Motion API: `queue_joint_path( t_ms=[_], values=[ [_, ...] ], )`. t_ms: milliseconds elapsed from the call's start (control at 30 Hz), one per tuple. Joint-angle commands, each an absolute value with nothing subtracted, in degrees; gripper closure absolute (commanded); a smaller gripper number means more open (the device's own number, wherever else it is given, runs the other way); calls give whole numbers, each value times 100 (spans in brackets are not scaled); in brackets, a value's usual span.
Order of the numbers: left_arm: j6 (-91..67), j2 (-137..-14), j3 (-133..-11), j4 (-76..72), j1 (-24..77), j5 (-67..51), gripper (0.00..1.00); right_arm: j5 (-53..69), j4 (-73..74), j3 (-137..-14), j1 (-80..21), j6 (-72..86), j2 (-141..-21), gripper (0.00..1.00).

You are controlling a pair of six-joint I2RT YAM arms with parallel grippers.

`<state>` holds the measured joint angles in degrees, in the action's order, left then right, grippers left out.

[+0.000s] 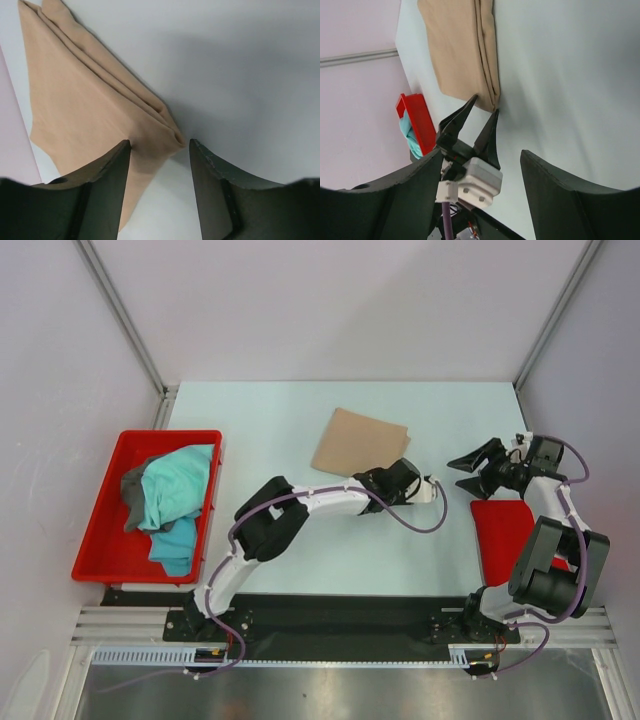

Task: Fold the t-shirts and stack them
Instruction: Neatly place the folded tshirt to the corner

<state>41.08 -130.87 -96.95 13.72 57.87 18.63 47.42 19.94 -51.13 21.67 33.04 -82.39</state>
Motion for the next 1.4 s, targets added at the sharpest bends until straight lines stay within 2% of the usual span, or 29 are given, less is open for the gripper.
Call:
queue_joint_path(
  t_ms=[0,67,100,167,233,300,367,500,767,933,1067,1200,1367],
  values=[
    [4175,-13447,-10010,1889,5625,1617,49,4922,1960,-5080,2189,3427,-8042,30],
    [4157,-13587,-10124,1951,5599,1652,56,4896,1977,-5071,2180,3419,-8033,29],
    [4149,-13631,-10203,2029,5564,1644,64,4896,1995,-5063,2180,3410,-8042,29],
    [4096,-13658,-10222,2022,5537,1626,71,4887,2030,-5054,2154,3384,-8042,29],
    [4087,-13658,-10222,1978,5502,1599,83,4808,2013,-5019,2101,3384,-8042,29],
    [4069,-13650,-10230,1899,5502,1678,100,4712,1978,-5001,1952,3401,-8059,28],
    [4034,-13580,-10239,1881,5493,1618,100,4693,1943,-4966,1855,3480,-8130,27],
    [3841,-13256,-10143,1934,5423,1354,100,4605,1592,-4904,1609,3700,-8384,15],
    [3384,-12402,-9721,1723,5256,818,100,4658,423,-5088,1450,4543,-9412,18],
    [3358,-12156,-9580,1670,5159,694,100,4509,220,-5720,1126,4606,-9983,18],
    [3296,-11962,-9527,1670,5098,598,100,4526,54,-5977,765,4763,-10450,12],
    [3296,-11901,-9545,1705,5063,563,100,4325,-597,-6003,432,5053,-10722,1],
    [3270,-11865,-9545,1740,5019,510,100,4175,-817,-6152,106,5343,-11108,3]
  ],
)
